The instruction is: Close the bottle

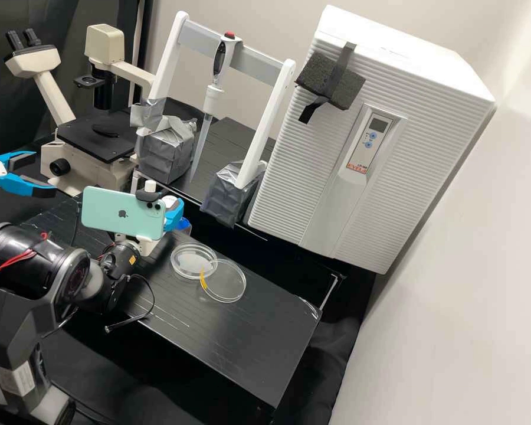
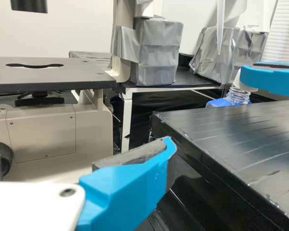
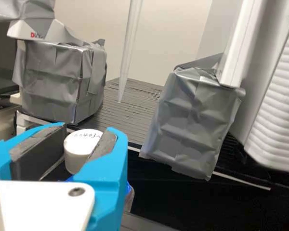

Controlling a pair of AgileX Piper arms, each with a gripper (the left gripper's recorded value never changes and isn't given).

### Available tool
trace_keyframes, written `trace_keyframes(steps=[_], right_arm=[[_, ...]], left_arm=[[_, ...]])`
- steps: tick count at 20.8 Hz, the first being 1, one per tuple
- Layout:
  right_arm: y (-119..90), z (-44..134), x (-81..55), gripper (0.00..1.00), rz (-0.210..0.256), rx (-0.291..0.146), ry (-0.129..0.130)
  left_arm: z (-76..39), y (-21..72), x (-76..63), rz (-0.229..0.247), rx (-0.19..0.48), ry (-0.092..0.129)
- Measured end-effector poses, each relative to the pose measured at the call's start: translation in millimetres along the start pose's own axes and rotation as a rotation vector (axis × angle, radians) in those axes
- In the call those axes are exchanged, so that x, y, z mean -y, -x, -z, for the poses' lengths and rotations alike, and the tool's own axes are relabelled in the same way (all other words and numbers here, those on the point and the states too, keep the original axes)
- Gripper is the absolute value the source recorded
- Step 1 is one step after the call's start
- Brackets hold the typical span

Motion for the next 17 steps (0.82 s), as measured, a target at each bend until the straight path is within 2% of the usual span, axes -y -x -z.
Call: trace_keyframes(steps=[2,4,10,17], right_arm=[[-0.9,0.6,-0.8,0.0,-0.003,-0.002,0.016],[-2.3,1.5,-2.1,0.0,-0.008,-0.005,0.046],[-2.7,-0.9,-4.0,0.0,-0.013,0.006,0.052],[-1.9,-0.1,-2.3,0.0,0.001,-0.007,0.061]], left_arm=[[0.0,0.0,0.0,0.0,0.0,0.0],[0.0,0.0,0.0,0.0,0.0,0.0],[-0.1,-0.8,1.5,0.004,-0.001,0.005],[-0.1,-0.8,1.5,0.004,-0.001,0.005]])
